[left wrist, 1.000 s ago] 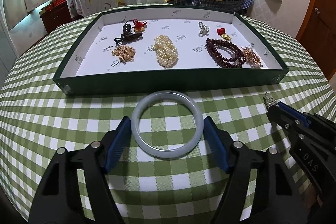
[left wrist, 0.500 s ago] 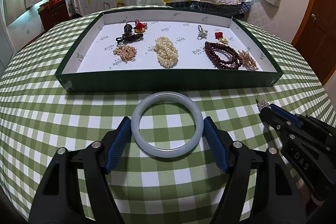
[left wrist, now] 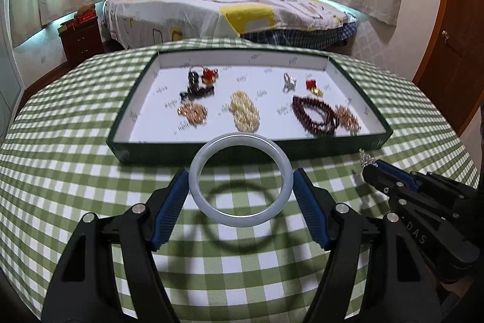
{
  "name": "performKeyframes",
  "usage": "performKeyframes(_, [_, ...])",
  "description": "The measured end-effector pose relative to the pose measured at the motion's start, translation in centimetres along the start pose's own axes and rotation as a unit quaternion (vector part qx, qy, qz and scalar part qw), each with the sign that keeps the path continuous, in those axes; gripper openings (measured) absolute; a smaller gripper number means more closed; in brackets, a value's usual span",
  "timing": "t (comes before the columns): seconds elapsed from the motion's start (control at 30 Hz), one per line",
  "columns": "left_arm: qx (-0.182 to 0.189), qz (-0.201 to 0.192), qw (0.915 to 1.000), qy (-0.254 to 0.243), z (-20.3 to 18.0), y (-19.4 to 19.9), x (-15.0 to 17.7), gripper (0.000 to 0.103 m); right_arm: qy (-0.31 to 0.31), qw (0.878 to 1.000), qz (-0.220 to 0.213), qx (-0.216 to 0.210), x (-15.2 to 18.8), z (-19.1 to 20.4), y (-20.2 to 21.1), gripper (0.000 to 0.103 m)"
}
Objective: Organize jewelry
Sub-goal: 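Carry the bangle and brooch over the green box with both tools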
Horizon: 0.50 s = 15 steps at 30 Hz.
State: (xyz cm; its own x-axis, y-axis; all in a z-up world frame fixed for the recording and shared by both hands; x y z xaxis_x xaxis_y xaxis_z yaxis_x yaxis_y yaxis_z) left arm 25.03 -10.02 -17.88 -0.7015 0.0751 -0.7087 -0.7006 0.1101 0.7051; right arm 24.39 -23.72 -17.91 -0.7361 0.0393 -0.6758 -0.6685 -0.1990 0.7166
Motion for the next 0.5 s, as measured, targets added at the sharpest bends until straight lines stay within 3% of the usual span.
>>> performKeyframes(0.27, [0.002,-0.017,0.9998,0.002,0.4,0.3,-2.0,0.069,0.001,1.0,-0.016,-0.005,-2.0,0.4,0.5,0.012])
performKeyframes(0.5, [0.007,-0.035,0.9994,0.002,0.4,-0.2,-5.0,0.069,0.002,0.999,-0.044,-0.005,-5.8,0.4,0.6,0.012])
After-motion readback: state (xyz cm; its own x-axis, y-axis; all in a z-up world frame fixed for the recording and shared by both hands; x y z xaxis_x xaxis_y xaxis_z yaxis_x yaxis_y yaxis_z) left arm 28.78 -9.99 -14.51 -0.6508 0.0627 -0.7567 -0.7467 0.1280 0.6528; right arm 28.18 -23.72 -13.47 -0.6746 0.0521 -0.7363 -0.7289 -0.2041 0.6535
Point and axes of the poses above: each gripper's, at about its wrist camera, not at the fingertips, and y roughly against the way its jaws point, z to its left, x to its underside, the point moved 10 cm from there along -y, roughly the way its jaws point, and after that the axes turned 3 degrees about -x, right-handed, at the moved point
